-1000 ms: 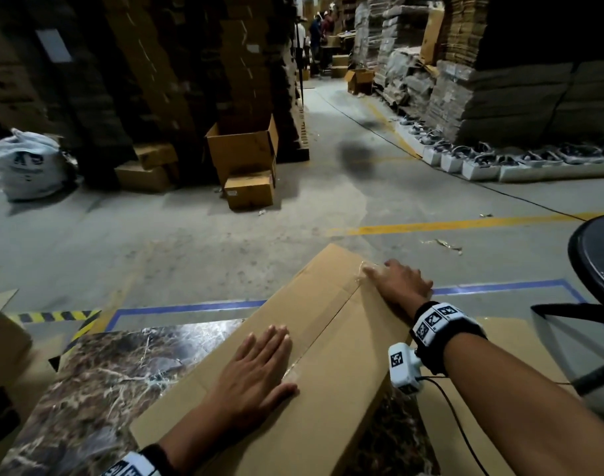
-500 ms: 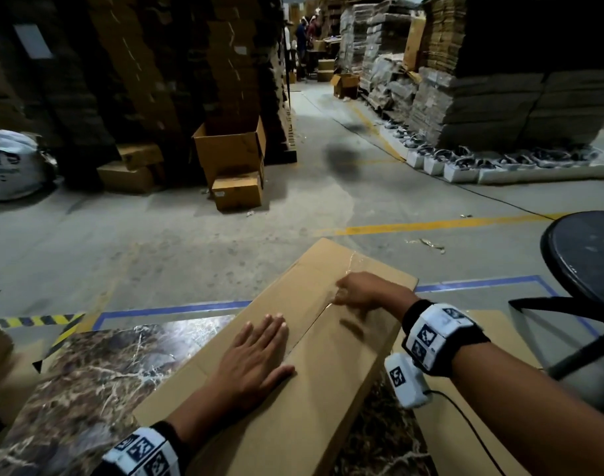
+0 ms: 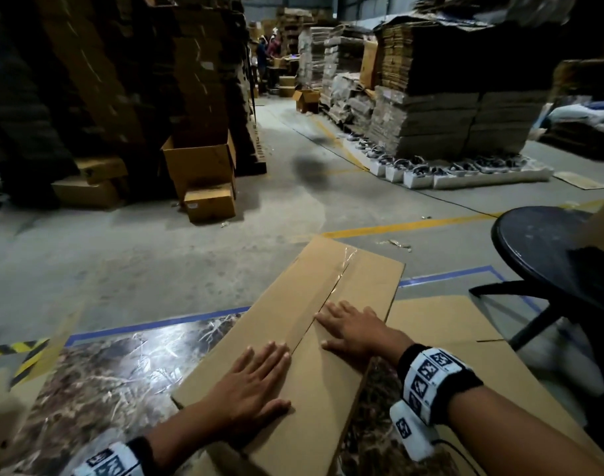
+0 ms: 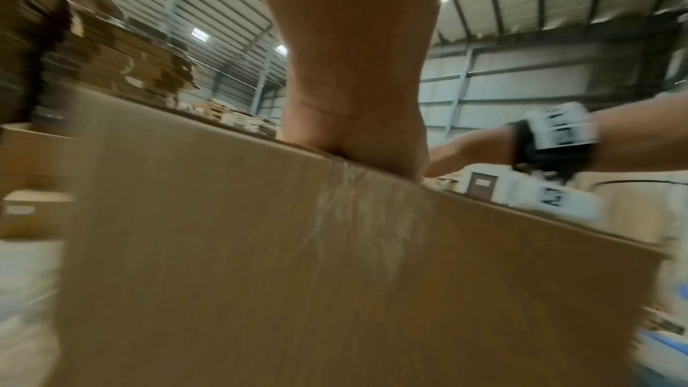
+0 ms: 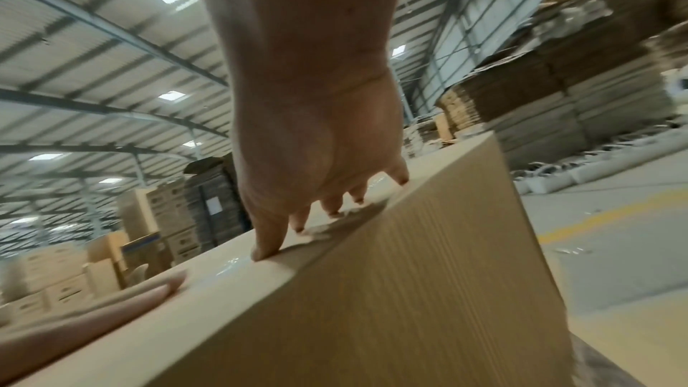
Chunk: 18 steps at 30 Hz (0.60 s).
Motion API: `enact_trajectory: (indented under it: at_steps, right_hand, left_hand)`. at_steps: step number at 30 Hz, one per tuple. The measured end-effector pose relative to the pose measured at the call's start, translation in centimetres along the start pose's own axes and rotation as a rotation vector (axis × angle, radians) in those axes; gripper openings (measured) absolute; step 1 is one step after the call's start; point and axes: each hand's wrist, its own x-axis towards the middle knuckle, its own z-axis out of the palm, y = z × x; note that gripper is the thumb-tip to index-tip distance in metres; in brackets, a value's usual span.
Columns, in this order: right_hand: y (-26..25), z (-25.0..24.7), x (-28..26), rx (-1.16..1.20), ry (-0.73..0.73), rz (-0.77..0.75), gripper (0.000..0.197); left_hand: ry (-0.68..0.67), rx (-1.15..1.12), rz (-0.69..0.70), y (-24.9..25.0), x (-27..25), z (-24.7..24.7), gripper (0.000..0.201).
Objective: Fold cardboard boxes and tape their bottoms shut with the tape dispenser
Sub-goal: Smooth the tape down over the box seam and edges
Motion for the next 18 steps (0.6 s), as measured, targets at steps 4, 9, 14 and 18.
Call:
enact_trajectory:
  at_steps: [4,9,14,18]
  right_hand:
    - [-1.4,1.0,-1.1,0.014,0.113,0.148,0.065]
    - [-4.6,2.8,-4.2,0.198,0.15,0.303,0.069]
    - [-11.6,6.0,-8.5,0.226,0.173,0.338,0.068]
    - [-16.6,7.5,-10.2,0.165,0.177,0.229,0.078]
  left_hand:
    - [0.086,0.014,0.072,-0.8,-4.7,1.2,0.07]
    - [0.149,-0.004,0.0,-1.1,-7.6,1.7,0.062]
    - [0.207,-0.15,-0.143,0.8,-7.4,2.0,0.058]
    - [0.317,-0.217,-0.156,1.3,-7.3,2.3,0.053]
